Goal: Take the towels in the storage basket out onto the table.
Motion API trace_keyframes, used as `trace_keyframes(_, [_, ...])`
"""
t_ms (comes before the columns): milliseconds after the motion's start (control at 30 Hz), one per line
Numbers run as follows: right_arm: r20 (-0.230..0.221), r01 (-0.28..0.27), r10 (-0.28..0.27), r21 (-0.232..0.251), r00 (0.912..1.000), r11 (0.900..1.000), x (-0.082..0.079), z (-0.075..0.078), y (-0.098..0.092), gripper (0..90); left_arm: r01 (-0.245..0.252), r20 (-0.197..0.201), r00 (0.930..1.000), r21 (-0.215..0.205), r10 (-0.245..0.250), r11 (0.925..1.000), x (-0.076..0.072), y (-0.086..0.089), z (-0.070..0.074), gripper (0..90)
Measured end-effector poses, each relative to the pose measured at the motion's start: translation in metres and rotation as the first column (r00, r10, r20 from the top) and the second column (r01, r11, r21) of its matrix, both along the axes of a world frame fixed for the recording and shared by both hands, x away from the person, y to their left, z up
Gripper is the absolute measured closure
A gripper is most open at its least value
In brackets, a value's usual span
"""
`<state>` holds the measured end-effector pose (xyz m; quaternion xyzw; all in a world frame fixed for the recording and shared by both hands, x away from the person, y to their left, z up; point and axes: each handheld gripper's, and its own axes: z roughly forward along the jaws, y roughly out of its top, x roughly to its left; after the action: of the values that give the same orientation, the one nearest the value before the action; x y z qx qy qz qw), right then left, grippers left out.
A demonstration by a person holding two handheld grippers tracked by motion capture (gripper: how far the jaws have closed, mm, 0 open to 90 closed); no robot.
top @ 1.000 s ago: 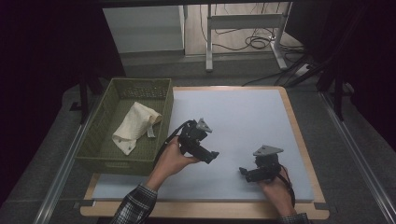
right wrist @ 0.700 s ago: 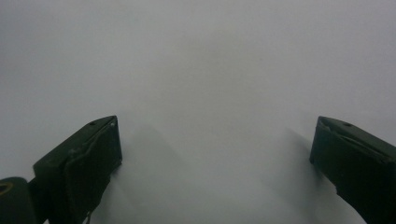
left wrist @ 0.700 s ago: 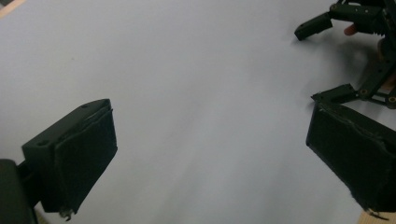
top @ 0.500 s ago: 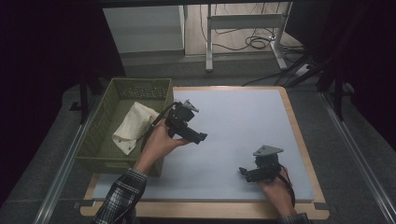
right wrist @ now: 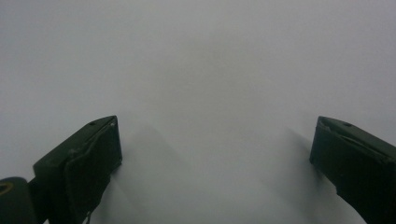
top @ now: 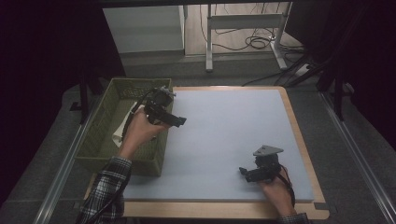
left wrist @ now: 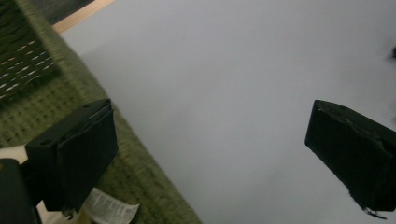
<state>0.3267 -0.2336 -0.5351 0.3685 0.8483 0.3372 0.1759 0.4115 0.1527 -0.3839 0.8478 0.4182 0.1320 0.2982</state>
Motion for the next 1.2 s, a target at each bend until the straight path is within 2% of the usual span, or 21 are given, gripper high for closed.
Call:
trace_keyframes(133, [0.000,0.000,0.000,0.001,1.0000,1.000,0.000,0.000,0.000,2.3,-0.025,0.000,0.9997,0.001,0.025,0.9997,0.005,0.013,0.001,3.4])
trace_keyframes(167, [0.000,0.000,0.000,0.000,1.0000,1.000,0.000,0.000,0.000,2.3,-0.043,-0.001,0.9991,0.000,0.043,0.9991,0.008,0.022,0.002,3.5])
trace_keyframes(367, [-0.001,0.000,0.000,0.001,1.0000,1.000,0.000,0.000,0.000,2.2,-0.114,-0.002,0.9935,0.015,0.114,0.9934,0.016,0.048,-0.002,3.5])
trace_keyframes(400, [-0.001,0.000,0.000,0.001,1.0000,1.000,0.000,0.000,0.000,2.2,-0.114,-0.002,0.9935,0.015,0.114,0.9934,0.016,0.048,-0.002,3.5])
trace_keyframes(433, [-0.001,0.001,-0.001,0.001,1.0000,1.000,0.000,0.000,0.000,2.3,-0.141,-0.001,0.9900,0.017,0.141,0.9899,0.018,0.058,-0.005,3.5])
trace_keyframes(633, [-0.001,0.000,0.000,0.001,1.0000,1.000,0.000,0.000,0.000,2.2,-0.205,-0.001,0.9788,0.027,0.205,0.9784,0.028,0.083,-0.018,3.6])
trace_keyframes(733, [-0.001,0.000,0.000,0.000,1.0000,1.000,0.000,0.000,0.000,2.2,-0.219,-0.018,0.9755,0.024,0.219,0.9755,0.033,0.089,-0.026,3.4])
trace_keyframes(800, [-0.001,0.000,0.000,0.000,1.0000,1.000,0.000,0.000,0.000,2.2,-0.238,-0.050,0.9697,0.031,0.239,0.9708,0.041,0.095,-0.040,3.1])
trace_keyframes(867, [-0.001,0.000,0.000,0.000,1.0000,1.000,0.000,0.000,0.000,2.2,-0.239,-0.055,0.9690,0.035,0.241,0.9703,0.043,0.097,-0.045,3.4])
trace_keyframes(900, [-0.001,0.000,0.000,0.000,1.0000,1.000,0.000,0.000,0.000,2.2,-0.255,-0.077,0.9633,0.033,0.257,0.9663,0.048,0.101,-0.054,3.4])
trace_keyframes(1033, [-0.001,0.000,0.000,0.002,1.0000,1.000,0.000,0.000,0.000,2.2,-0.264,-0.124,0.9547,0.063,0.270,0.9624,0.057,0.105,-0.073,2.5])
trace_keyframes(1067, [-0.001,0.000,0.000,0.002,1.0000,1.000,0.000,0.000,0.000,2.2,-0.264,-0.124,0.9547,0.063,0.270,0.9624,0.057,0.105,-0.073,2.5])
trace_keyframes(1100, [-0.001,0.000,0.000,0.001,1.0000,1.000,0.000,0.000,0.000,2.2,-0.271,-0.155,0.9476,0.076,0.279,0.9597,0.062,0.107,-0.081,2.5])
trace_keyframes(1200, [-0.001,0.000,0.000,0.001,1.0000,1.000,0.000,0.000,0.000,2.2,-0.283,-0.195,0.9340,0.108,0.299,0.9530,0.068,0.109,-0.090,2.7])
